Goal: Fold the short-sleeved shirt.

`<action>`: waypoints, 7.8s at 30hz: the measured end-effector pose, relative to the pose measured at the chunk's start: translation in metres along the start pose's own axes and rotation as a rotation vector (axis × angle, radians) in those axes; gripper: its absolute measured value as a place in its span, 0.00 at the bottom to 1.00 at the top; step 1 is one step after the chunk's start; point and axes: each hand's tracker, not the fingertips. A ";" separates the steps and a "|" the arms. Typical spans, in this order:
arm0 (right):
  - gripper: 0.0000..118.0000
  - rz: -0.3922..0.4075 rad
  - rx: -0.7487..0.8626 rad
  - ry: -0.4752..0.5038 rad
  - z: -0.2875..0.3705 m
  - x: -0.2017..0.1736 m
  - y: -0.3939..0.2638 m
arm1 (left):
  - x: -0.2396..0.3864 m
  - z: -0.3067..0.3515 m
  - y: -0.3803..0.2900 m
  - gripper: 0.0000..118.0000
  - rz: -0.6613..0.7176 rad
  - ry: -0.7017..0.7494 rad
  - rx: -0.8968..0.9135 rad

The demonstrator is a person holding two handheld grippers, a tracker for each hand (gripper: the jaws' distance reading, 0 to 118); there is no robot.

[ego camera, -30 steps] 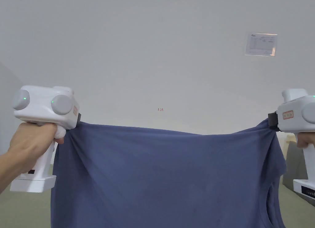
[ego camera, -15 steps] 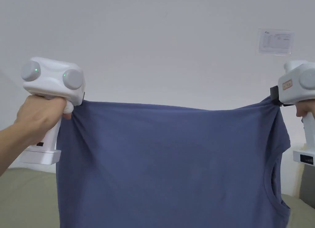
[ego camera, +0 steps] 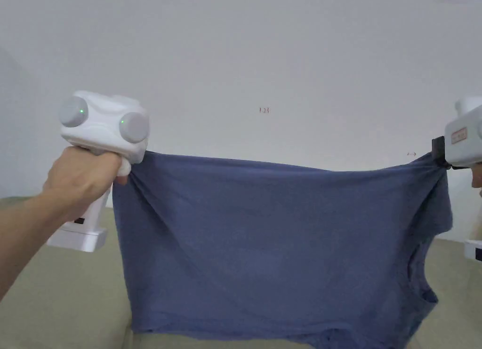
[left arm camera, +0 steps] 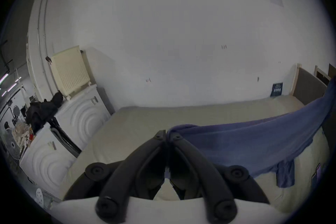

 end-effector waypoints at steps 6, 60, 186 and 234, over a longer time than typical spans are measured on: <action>0.00 0.066 -0.135 0.022 0.003 0.001 -0.128 | 0.008 -0.014 -0.103 0.02 -0.022 -0.073 -0.104; 0.00 -0.063 -0.389 0.167 0.296 0.058 -0.463 | -0.109 0.254 -0.445 0.01 0.160 -0.237 -0.347; 0.08 -0.101 -0.531 0.252 0.232 0.056 -0.445 | -0.080 0.177 -0.425 0.04 0.083 -0.318 -0.515; 0.65 -0.046 -0.528 0.120 0.044 0.041 -0.384 | 0.004 0.010 -0.355 0.03 0.018 -0.284 -0.512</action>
